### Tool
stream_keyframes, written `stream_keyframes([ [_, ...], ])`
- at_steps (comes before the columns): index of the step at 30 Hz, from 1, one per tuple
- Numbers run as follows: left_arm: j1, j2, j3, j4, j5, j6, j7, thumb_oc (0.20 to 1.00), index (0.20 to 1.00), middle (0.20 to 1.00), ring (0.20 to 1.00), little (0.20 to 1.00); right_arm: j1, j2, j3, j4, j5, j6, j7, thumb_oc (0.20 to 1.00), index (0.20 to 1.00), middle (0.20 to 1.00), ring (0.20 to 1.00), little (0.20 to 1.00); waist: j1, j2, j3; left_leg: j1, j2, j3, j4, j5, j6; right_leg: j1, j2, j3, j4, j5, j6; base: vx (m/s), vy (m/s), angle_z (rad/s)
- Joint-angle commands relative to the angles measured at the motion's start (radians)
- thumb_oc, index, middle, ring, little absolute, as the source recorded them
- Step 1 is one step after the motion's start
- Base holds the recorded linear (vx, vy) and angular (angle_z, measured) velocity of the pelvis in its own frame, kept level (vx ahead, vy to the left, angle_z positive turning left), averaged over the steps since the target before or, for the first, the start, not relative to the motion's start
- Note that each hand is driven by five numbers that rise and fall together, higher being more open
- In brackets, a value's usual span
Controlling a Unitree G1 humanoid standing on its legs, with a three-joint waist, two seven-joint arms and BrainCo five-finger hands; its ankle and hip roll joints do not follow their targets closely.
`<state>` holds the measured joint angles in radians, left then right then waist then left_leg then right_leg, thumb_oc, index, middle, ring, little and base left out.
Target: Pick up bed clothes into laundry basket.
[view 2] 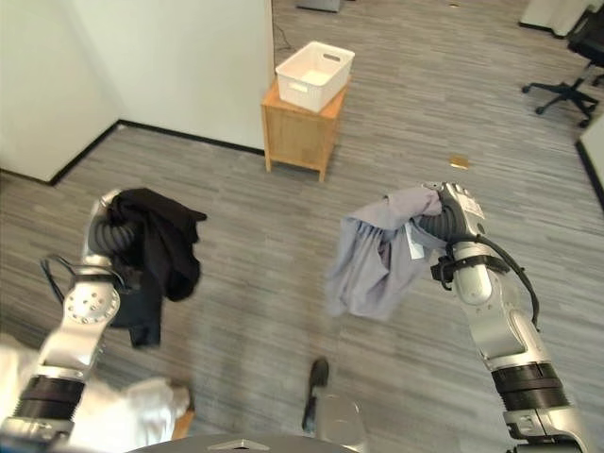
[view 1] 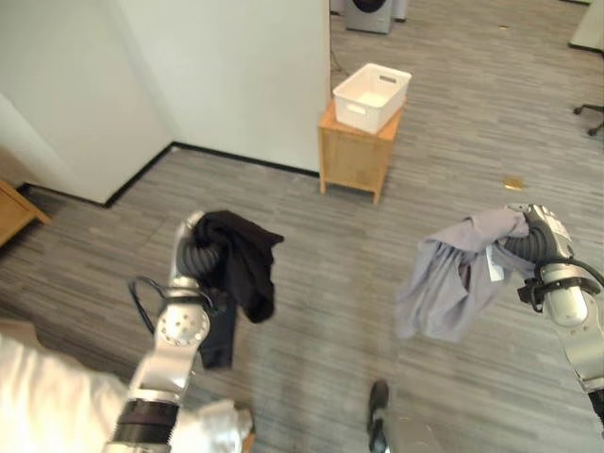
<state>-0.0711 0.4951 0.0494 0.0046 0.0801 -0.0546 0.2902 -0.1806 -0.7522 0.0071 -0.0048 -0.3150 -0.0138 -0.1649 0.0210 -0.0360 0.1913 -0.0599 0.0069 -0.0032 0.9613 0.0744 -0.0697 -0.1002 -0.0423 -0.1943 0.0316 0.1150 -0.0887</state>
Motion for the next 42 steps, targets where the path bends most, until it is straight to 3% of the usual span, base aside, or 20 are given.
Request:
stream_keyframes([
  [1, -0.090, 0.066, 0.023, -0.080, -0.052, -0.068, 0.029, 0.200, 0.200, 0.200, 0.200, 0.200, -0.147, -0.072, -0.008, -0.039, 0.031, -0.030, -0.044, 0.200, 0.200, 0.200, 0.200, 0.200, 0.032, -0.034, 0.049, -0.062, 0.076, 0.016, -0.145, -0.103, -0.027, 0.165, -0.054, -0.012, -0.103, -0.044, 0.138, 0.25, 0.044, -1.00],
  [5, -0.064, 0.048, 0.029, -0.110, -0.036, -0.077, 0.024, 0.200, 0.200, 0.200, 0.200, 0.200, -0.161, -0.085, 0.010, -0.043, 0.026, -0.038, -0.033, 0.200, 0.200, 0.200, 0.200, 0.200, 0.098, -0.011, 0.028, -0.118, 0.059, 0.094, -0.569, -0.108, 0.001, 0.241, -0.052, 0.046, -0.115, -0.108, 0.171, 0.50, 0.108, -0.96],
  [8, -0.063, 0.032, 0.017, -0.119, -0.043, -0.080, 0.015, 0.200, 0.200, 0.200, 0.200, 0.200, -0.165, -0.098, 0.009, -0.037, 0.017, -0.043, -0.038, 0.200, 0.200, 0.200, 0.200, 0.200, 0.124, 0.014, 0.003, -0.135, 0.095, 0.199, -0.896, 0.030, -0.017, 0.335, -0.036, 0.055, -0.119, -0.181, 0.184, 0.64, 0.138, -0.79],
  [9, -0.079, 0.024, -0.004, -0.112, -0.049, -0.077, 0.015, 0.200, 0.200, 0.200, 0.200, 0.200, -0.166, -0.103, 0.001, -0.034, 0.012, -0.038, -0.050, 0.200, 0.200, 0.200, 0.200, 0.200, 0.125, 0.013, -0.007, -0.166, 0.126, 0.288, -0.959, 0.061, -0.020, 0.389, -0.042, 0.046, -0.118, -0.215, 0.193, 0.52, 0.093, -0.27],
  [11, -0.083, 0.020, -0.015, -0.109, -0.056, -0.075, 0.010, 0.200, 0.200, 0.200, 0.200, 0.200, -0.155, -0.103, -0.008, -0.043, 0.005, -0.034, -0.044, 0.200, 0.200, 0.200, 0.200, 0.200, 0.127, 0.015, -0.027, -0.138, 0.134, 0.324, -1.008, 0.074, -0.013, 0.399, -0.051, 0.041, -0.102, -0.227, 0.206, 0.44, 0.122, -0.25],
  [13, -0.070, 0.010, -0.033, -0.106, -0.051, -0.071, -0.011, 0.200, 0.200, 0.200, 0.200, 0.200, -0.116, -0.091, -0.032, -0.042, -0.037, -0.025, -0.043, 0.200, 0.200, 0.200, 0.200, 0.200, 0.132, 0.003, -0.063, -0.100, 0.101, 0.315, -1.026, 0.082, 0.019, 0.415, -0.086, 0.026, -0.013, -0.219, 0.234, 0.48, 0.148, -0.11],
  [14, -0.066, 0.015, -0.040, -0.108, -0.051, -0.066, -0.020, 0.200, 0.200, 0.200, 0.200, 0.200, -0.092, -0.082, -0.047, -0.044, -0.063, -0.017, -0.040, 0.200, 0.200, 0.200, 0.200, 0.200, 0.132, -0.007, -0.073, -0.079, 0.077, 0.310, -1.028, 0.074, 0.038, 0.376, -0.110, 0.023, 0.108, -0.174, 0.265, 0.52, 0.204, 0.08],
  [15, -0.069, 0.015, -0.056, -0.106, -0.064, -0.059, -0.013, 0.200, 0.200, 0.200, 0.200, 0.200, -0.100, -0.074, -0.051, -0.050, -0.095, 0.001, -0.046, 0.200, 0.200, 0.200, 0.200, 0.200, 0.100, -0.012, -0.046, 0.000, 0.044, 0.288, -1.032, 0.030, 0.070, 0.272, -0.162, 0.053, 0.364, -0.014, 0.326, 0.34, 0.174, 0.21],
  [16, -0.070, 0.016, -0.055, -0.106, -0.064, -0.059, -0.013, 0.200, 0.200, 0.200, 0.200, 0.200, -0.103, -0.073, -0.050, -0.051, -0.095, 0.002, -0.046, 0.200, 0.200, 0.200, 0.200, 0.200, 0.103, -0.009, -0.045, -0.002, 0.047, 0.292, -1.034, 0.036, 0.072, 0.265, -0.160, 0.058, 0.368, -0.011, 0.327, 0.33, 0.169, 0.16],
  [17, -0.078, 0.021, -0.065, -0.105, -0.064, -0.057, -0.009, 0.200, 0.200, 0.200, 0.200, 0.200, -0.123, -0.074, -0.045, -0.045, -0.095, 0.007, -0.058, 0.200, 0.200, 0.200, 0.200, 0.200, 0.083, 0.001, -0.029, 0.032, 0.052, 0.275, -1.043, 0.021, 0.080, 0.196, -0.158, 0.083, 0.492, 0.034, 0.323, 0.23, 0.101, 0.46],
  [19, -0.099, 0.031, -0.083, -0.090, -0.064, -0.053, -0.005, 0.200, 0.200, 0.200, 0.200, 0.200, -0.168, -0.080, -0.037, -0.034, -0.080, 0.008, -0.080, 0.200, 0.200, 0.200, 0.200, 0.200, 0.067, 0.023, -0.014, 0.072, 0.075, 0.243, -1.049, -0.005, 0.079, 0.093, -0.155, 0.102, 0.567, 0.020, 0.295, 0.36, 0.057, 0.79],
  [21, -0.120, 0.037, -0.094, -0.081, -0.061, -0.057, -0.004, 0.200, 0.200, 0.200, 0.200, 0.200, -0.198, -0.110, -0.042, -0.033, -0.071, 0.012, -0.091, 0.200, 0.200, 0.200, 0.200, 0.200, 0.043, 0.010, 0.001, 0.097, 0.060, 0.198, -1.049, -0.025, 0.074, 0.034, -0.141, 0.104, 0.536, -0.037, 0.267, 0.41, -0.066, 0.89],
  [23, -0.135, 0.036, -0.120, -0.058, -0.068, -0.064, -0.011, 0.200, 0.200, 0.200, 0.200, 0.200, -0.232, -0.155, -0.041, -0.030, -0.058, 0.016, -0.099, 0.200, 0.200, 0.200, 0.200, 0.200, 0.016, -0.023, -0.008, 0.131, 0.030, 0.124, -1.049, -0.064, 0.057, 0.012, -0.028, 0.138, 0.279, -0.156, 0.231, 0.48, -0.158, 1.17],
  [27, -0.121, 0.042, -0.109, -0.050, -0.092, -0.073, -0.011, 0.200, 0.200, 0.200, 0.200, 0.200, -0.360, -0.204, 0.023, 0.012, -0.051, 0.027, -0.123, 0.200, 0.200, 0.200, 0.200, 0.200, 0.030, -0.035, -0.010, 0.178, 0.029, 0.093, -1.045, -0.109, 0.041, 0.024, -0.053, 0.071, 0.042, -0.092, 0.236, 0.33, -0.179, 0.98],
  [29, -0.063, 0.062, -0.075, -0.057, -0.120, -0.095, -0.021, 0.200, 0.200, 0.200, 0.200, 0.200, -0.516, -0.250, 0.125, 0.122, -0.061, 0.054, -0.117, 0.200, 0.200, 0.200, 0.200, 0.200, 0.076, -0.043, -0.018, 0.233, 0.049, 0.089, -1.040, -0.145, 0.019, 0.006, -0.096, 0.001, -0.007, -0.031, 0.247, 0.43, -0.264, 0.47],
  [31, -0.038, 0.060, -0.054, -0.062, -0.126, -0.098, -0.025, 0.200, 0.200, 0.200, 0.200, 0.200, -0.586, -0.249, 0.171, 0.165, -0.058, 0.058, -0.120, 0.200, 0.200, 0.200, 0.200, 0.200, 0.076, -0.044, -0.018, 0.246, 0.054, 0.090, -1.025, -0.164, 0.014, 0.027, -0.104, -0.011, -0.028, -0.026, 0.245, 0.25, -0.161, 0.06],
  [34, 0.033, 0.048, -0.015, -0.068, -0.151, -0.103, -0.032, 0.200, 0.200, 0.200, 0.200, 0.200, -0.716, -0.216, 0.252, 0.239, -0.054, 0.076, -0.121, 0.200, 0.200, 0.200, 0.200, 0.200, 0.107, -0.055, -0.027, 0.212, 0.073, 0.100, -0.859, -0.188, -0.016, 0.113, -0.113, -0.048, -0.083, -0.024, 0.225, 0.22, -0.180, 0.06],
  [37, 0.057, 0.041, -0.001, -0.058, -0.184, -0.119, -0.031, 0.200, 0.200, 0.200, 0.200, 0.200, -0.863, -0.231, 0.356, 0.304, -0.046, 0.073, -0.116, 0.200, 0.200, 0.200, 0.200, 0.200, 0.167, -0.072, 0.024, 0.028, 0.102, 0.095, -0.555, -0.079, -0.053, 0.189, -0.109, -0.077, -0.114, -0.045, 0.184, 0.09, -0.191, -0.32],
  [41, 0.091, 0.035, 0.004, -0.058, -0.210, -0.119, -0.042, 0.200, 0.200, 0.200, 0.200, 0.200, -0.916, -0.234, 0.430, 0.384, -0.040, 0.073, -0.105, 0.200, 0.200, 0.200, 0.200, 0.200, 0.203, -0.076, 0.016, -0.026, 0.119, 0.132, -0.675, -0.097, -0.038, 0.213, -0.112, -0.081, -0.119, -0.068, 0.199, 0.21, -0.020, -0.07],
  [42, 0.111, 0.036, 0.007, -0.055, -0.227, -0.119, -0.045, 0.200, 0.200, 0.200, 0.200, 0.200, -0.937, -0.234, 0.464, 0.441, -0.042, 0.077, -0.097, 0.200, 0.200, 0.200, 0.200, 0.200, 0.227, -0.054, 0.003, -0.043, 0.118, 0.130, -0.819, -0.038, -0.046, 0.229, -0.093, -0.081, -0.119, -0.092, 0.211, 0.20, 0.056, 0.00],
])
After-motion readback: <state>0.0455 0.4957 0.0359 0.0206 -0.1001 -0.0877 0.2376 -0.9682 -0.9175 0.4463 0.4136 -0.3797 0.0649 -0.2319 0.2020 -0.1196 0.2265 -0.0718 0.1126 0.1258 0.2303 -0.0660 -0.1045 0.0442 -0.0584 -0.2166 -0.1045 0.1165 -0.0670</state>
